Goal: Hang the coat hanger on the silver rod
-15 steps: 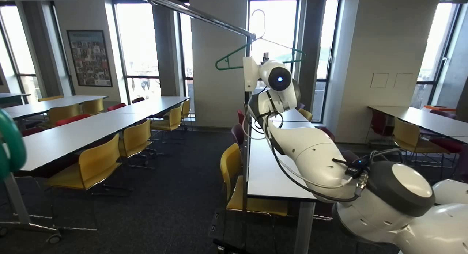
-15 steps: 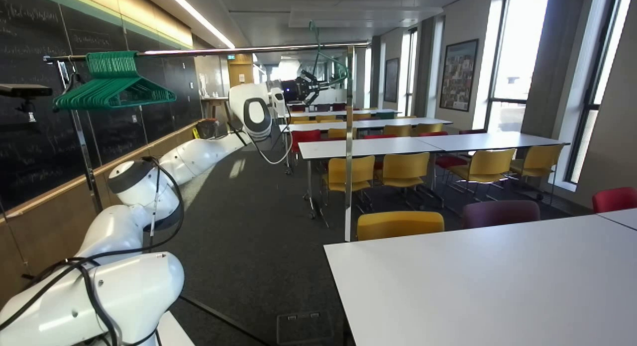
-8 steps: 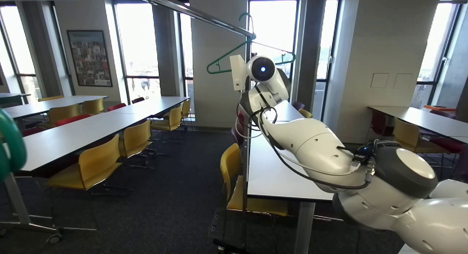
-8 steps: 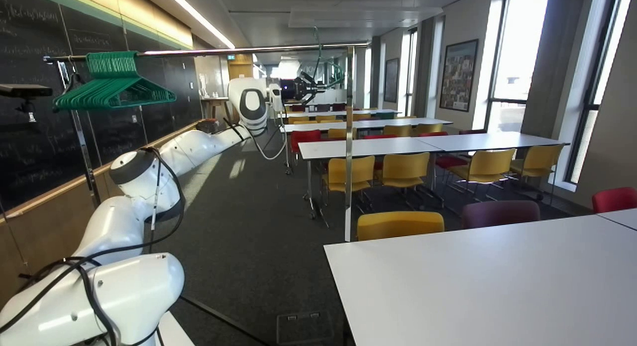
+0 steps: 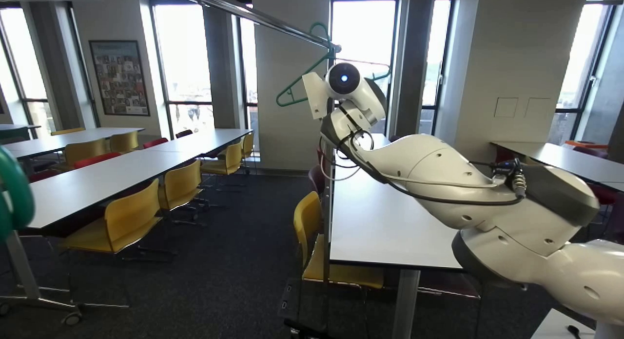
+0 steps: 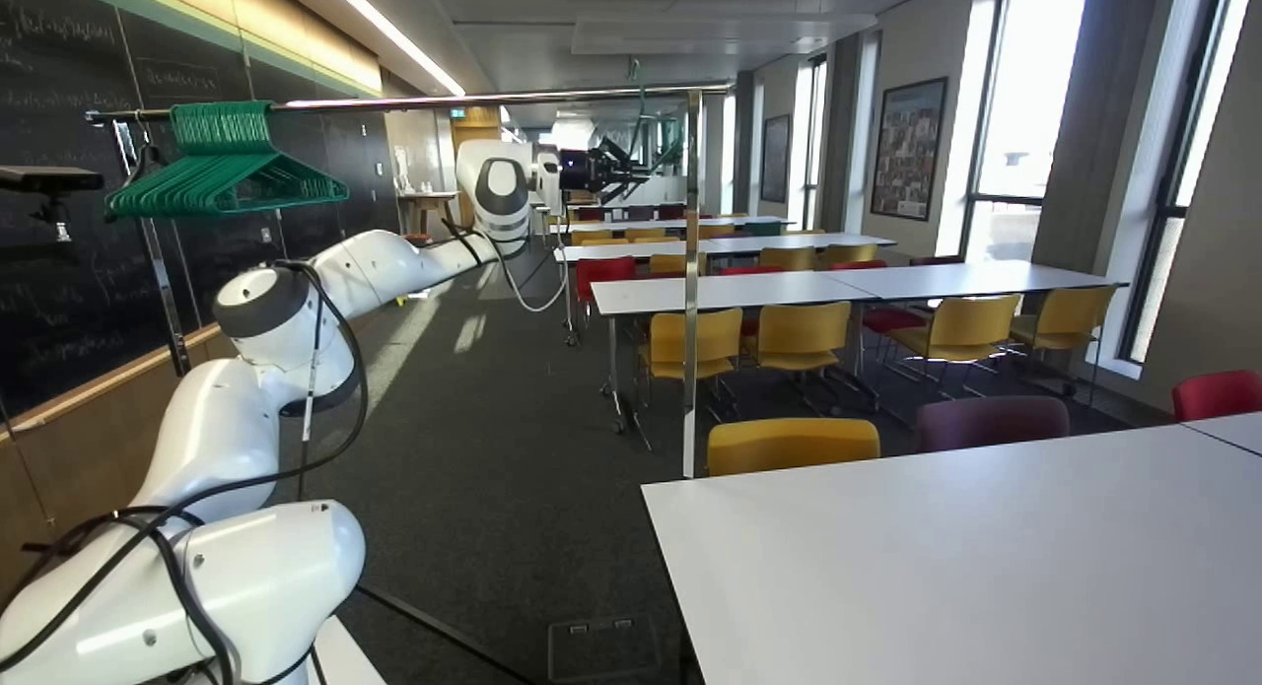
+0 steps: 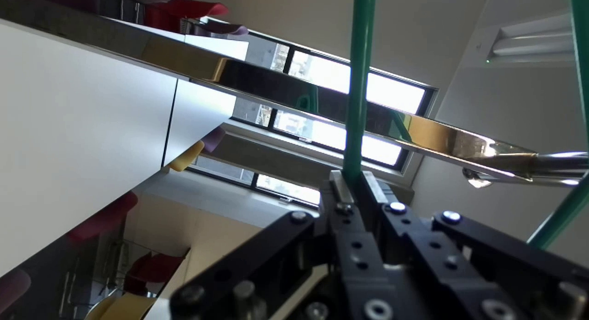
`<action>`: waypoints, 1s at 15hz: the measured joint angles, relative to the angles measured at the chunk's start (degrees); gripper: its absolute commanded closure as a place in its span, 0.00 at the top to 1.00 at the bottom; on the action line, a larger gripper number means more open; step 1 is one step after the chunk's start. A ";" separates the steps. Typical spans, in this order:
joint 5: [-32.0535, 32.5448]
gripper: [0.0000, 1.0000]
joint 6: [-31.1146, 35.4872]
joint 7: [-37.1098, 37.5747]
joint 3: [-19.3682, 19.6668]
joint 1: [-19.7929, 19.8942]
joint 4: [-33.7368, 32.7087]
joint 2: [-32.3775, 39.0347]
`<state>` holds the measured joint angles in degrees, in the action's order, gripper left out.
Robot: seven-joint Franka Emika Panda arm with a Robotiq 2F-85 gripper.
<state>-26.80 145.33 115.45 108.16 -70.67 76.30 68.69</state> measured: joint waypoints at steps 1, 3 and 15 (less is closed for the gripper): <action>2.26 0.02 0.00 -0.06 -0.64 -0.02 -0.44 -0.94; 6.14 0.02 0.03 -0.35 -1.69 -0.22 -0.92 -2.47; 13.49 0.06 5.60 -0.49 -6.28 -4.64 6.51 -5.06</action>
<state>-13.31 150.93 114.96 101.88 -75.31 82.81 63.63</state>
